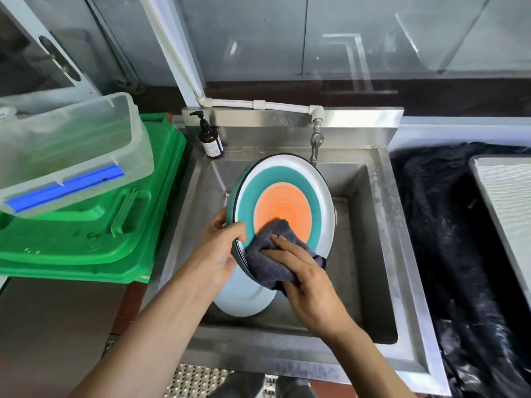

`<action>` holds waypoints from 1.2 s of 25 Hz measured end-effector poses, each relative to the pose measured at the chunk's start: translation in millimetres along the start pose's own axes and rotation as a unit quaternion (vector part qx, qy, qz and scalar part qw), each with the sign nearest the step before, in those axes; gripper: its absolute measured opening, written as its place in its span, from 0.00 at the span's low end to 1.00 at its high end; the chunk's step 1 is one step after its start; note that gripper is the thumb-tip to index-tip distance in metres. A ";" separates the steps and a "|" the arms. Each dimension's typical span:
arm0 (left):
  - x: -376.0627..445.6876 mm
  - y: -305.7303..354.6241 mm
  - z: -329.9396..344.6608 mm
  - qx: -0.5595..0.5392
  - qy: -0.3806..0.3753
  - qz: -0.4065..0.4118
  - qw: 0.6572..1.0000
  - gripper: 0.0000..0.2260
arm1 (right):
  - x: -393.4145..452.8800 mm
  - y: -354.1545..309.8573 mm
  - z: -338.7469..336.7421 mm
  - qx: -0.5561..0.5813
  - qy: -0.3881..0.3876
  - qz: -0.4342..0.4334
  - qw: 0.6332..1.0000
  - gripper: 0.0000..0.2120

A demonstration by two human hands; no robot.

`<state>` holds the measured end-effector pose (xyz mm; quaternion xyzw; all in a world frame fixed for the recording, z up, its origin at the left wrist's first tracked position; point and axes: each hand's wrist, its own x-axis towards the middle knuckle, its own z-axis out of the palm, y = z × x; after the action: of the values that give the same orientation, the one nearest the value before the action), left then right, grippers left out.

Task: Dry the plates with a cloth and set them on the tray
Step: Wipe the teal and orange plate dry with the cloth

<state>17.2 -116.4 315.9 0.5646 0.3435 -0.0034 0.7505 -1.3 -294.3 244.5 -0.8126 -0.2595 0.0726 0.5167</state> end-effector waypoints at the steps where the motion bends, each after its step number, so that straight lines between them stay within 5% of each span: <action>1: -0.4 -0.2 0.1 0.008 0.000 0.001 1.000 0.14 | -3.9 2.6 -1.6 -0.012 0.002 0.006 1.000 0.22; 14: -12.6 5.1 4.1 0.052 -0.063 0.084 0.993 0.22 | -3.8 41.8 -24.2 -0.203 0.072 0.134 0.967 0.17; 22: -31.3 7.7 21.1 0.205 -0.120 0.218 0.947 0.27 | 28.6 21.8 -42.0 -0.032 0.301 0.183 0.935 0.23; 30: -52.0 16.9 34.4 0.267 -0.173 0.314 0.894 0.22 | 36.2 18.7 -37.3 0.038 0.317 0.237 0.917 0.27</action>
<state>1.8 -159.5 361.6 0.8128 -0.0008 0.0425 0.5809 50.5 -312.4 250.5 -0.8105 0.1213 -0.0588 0.5700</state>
